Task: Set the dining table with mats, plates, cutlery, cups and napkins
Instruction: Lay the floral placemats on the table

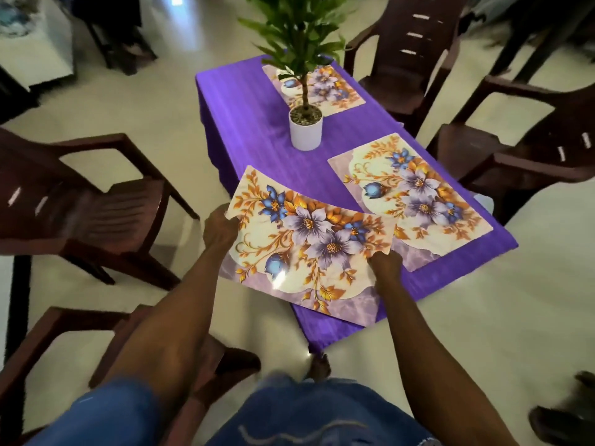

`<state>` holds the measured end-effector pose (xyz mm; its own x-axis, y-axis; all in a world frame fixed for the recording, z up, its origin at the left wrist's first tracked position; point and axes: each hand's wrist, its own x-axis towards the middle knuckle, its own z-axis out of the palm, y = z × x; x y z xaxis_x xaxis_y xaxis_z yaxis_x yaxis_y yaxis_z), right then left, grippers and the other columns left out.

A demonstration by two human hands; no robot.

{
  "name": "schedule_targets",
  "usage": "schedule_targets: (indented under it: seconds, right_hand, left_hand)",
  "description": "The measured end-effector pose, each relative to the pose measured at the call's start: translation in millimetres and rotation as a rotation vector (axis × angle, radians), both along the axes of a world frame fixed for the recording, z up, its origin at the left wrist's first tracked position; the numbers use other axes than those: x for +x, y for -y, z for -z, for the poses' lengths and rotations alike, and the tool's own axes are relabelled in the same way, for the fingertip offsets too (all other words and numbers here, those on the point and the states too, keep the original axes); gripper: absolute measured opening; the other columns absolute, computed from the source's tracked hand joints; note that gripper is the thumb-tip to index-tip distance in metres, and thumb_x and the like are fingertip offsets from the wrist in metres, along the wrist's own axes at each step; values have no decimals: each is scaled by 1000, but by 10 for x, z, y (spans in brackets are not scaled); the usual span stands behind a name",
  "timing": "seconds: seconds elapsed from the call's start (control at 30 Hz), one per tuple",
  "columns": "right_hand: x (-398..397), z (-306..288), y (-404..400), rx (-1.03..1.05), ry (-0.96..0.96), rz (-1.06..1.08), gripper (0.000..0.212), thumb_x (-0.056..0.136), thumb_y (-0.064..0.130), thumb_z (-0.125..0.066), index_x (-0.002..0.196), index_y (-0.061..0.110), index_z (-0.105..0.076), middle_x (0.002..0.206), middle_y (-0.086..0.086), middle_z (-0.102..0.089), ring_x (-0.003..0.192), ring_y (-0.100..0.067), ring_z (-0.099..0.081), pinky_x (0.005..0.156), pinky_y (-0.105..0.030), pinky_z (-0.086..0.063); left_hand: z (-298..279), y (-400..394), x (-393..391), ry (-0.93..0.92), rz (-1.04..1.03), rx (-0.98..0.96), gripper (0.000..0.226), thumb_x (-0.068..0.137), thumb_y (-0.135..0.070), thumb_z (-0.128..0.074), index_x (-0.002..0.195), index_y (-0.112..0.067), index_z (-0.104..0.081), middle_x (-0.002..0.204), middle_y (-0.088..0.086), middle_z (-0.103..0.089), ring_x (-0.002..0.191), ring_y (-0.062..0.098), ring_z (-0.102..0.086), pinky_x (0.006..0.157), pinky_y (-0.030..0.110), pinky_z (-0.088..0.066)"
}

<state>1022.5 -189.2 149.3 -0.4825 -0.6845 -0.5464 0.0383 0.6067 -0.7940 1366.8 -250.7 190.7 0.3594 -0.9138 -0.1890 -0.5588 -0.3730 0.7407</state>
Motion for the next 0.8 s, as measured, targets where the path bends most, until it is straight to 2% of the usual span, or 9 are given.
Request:
schedule_targets:
  seconds: [0.03,0.1,0.13,0.2,0.37,0.5,0.63,0.73,0.8]
  right_hand:
    - [5,36,-15,23,-20,7,18,91,4,-55,75,13,-55,77,1,-57,65,-13,-53,53,-25,-41]
    - [-10,40,-58,18,-69,39,9,91,6,-56,93,3,-65,88,-4,-61,78,-19,-57,61,-27,-40]
    - [-30,76,-52,19,-76,75,16,91,7,-57,101,0,-66,93,-6,-61,84,-23,-57,66,-27,-40]
    - [-27,83,-69,24,-55,116,19,92,8,-57,106,-1,-65,96,-8,-61,88,-25,-56,69,-29,-40]
    - [84,196,-36,26,-23,270,19,91,13,-59,105,3,-68,104,-11,-69,91,-28,-63,80,-44,-53]
    - [224,218,20,4,24,390,12,91,7,-58,100,5,-66,91,-6,-65,85,-24,-60,69,-33,-46]
    - [370,251,92,64,49,464,6,87,7,-61,90,11,-65,83,-2,-64,79,-22,-61,66,-32,-46]
    - [532,310,181,174,-17,401,8,84,13,-61,77,11,-60,84,-8,-62,84,-25,-61,68,-34,-45]
    - [710,339,270,234,-132,417,12,80,17,-59,73,7,-61,85,-18,-64,92,-30,-65,68,-35,-41]
  left_hand:
    - [-2,82,-25,19,13,1,41,84,-38,-57,118,-16,-65,116,10,-69,107,33,-63,88,40,-49]
    - [17,253,-117,77,27,14,35,89,-29,-59,120,-15,-64,118,12,-68,109,35,-62,89,42,-49]
    - [3,321,-177,122,35,23,34,90,-25,-58,122,-15,-64,119,13,-67,110,37,-61,90,43,-48]
    - [-1,457,-294,198,70,25,35,91,-18,-56,125,-13,-63,120,16,-66,111,38,-60,90,43,-48]
    - [43,928,-497,296,142,42,32,91,-15,-55,122,-11,-59,117,15,-66,109,39,-60,91,44,-48]
    - [191,1340,-508,329,240,44,35,88,-12,-59,122,-7,-55,118,18,-65,111,41,-59,92,44,-45]
    - [411,1853,-406,227,354,74,37,81,-17,-65,117,-7,-59,113,18,-67,106,40,-60,86,42,-47]
    - [615,2186,-285,146,483,14,42,76,-29,-63,111,-8,-61,107,17,-68,100,38,-61,81,41,-47]
    - [737,2393,-225,139,580,-11,32,82,-23,-67,109,-7,-64,107,19,-67,100,39,-61,82,42,-46]
